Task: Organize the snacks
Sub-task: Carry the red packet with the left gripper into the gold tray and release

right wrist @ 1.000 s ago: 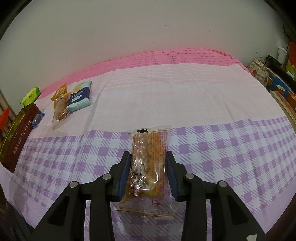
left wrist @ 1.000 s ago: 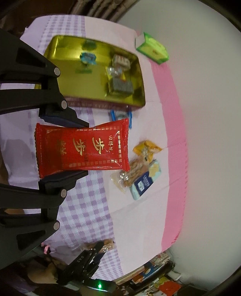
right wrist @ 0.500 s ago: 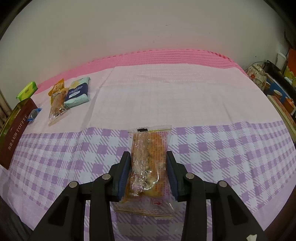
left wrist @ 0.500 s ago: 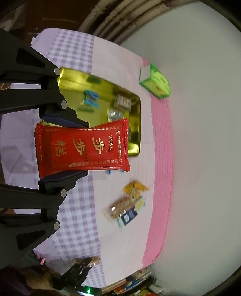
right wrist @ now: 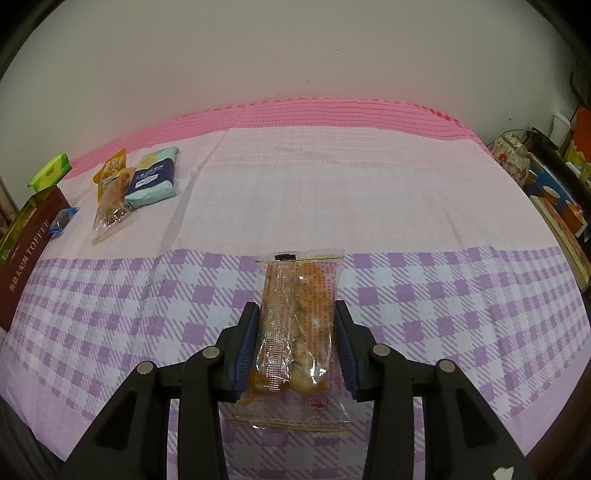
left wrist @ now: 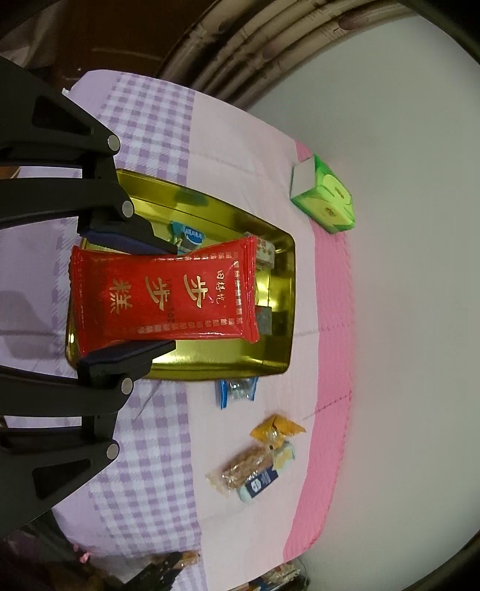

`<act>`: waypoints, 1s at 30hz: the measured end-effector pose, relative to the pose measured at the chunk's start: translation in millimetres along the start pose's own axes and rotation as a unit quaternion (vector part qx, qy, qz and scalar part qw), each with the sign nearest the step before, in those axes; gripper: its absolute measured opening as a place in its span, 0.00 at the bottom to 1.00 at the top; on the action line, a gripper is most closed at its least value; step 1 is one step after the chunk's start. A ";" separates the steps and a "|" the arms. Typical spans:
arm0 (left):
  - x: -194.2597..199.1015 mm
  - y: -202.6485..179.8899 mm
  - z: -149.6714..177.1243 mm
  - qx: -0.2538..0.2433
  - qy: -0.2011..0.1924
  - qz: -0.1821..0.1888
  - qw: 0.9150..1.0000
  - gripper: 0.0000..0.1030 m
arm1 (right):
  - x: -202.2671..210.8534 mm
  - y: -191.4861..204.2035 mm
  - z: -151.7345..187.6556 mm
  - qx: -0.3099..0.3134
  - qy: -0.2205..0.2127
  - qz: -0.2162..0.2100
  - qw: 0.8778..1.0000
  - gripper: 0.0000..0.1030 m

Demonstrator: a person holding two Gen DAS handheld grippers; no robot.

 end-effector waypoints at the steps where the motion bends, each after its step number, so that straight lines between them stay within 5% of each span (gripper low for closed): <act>1: -3.7 1.6 0.2 0.001 0.002 0.000 1.000 0.43 | 0.0 -0.2 0.1 0.000 0.000 0.000 1.000 0.37; 30: -64.2 31.3 1.2 0.011 0.054 -0.019 0.998 0.43 | 0.3 0.1 0.1 0.000 0.000 0.000 1.000 0.39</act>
Point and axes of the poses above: each gripper's, at about its wrist camera, not at the fingertips, and x roughly against the way its jaws point, y to its left, z to its underside, the point moved 7 cm from there along -x, roughly the way its jaws point, and after that the axes turned 10 degrees about y, right-handed, at the moved point
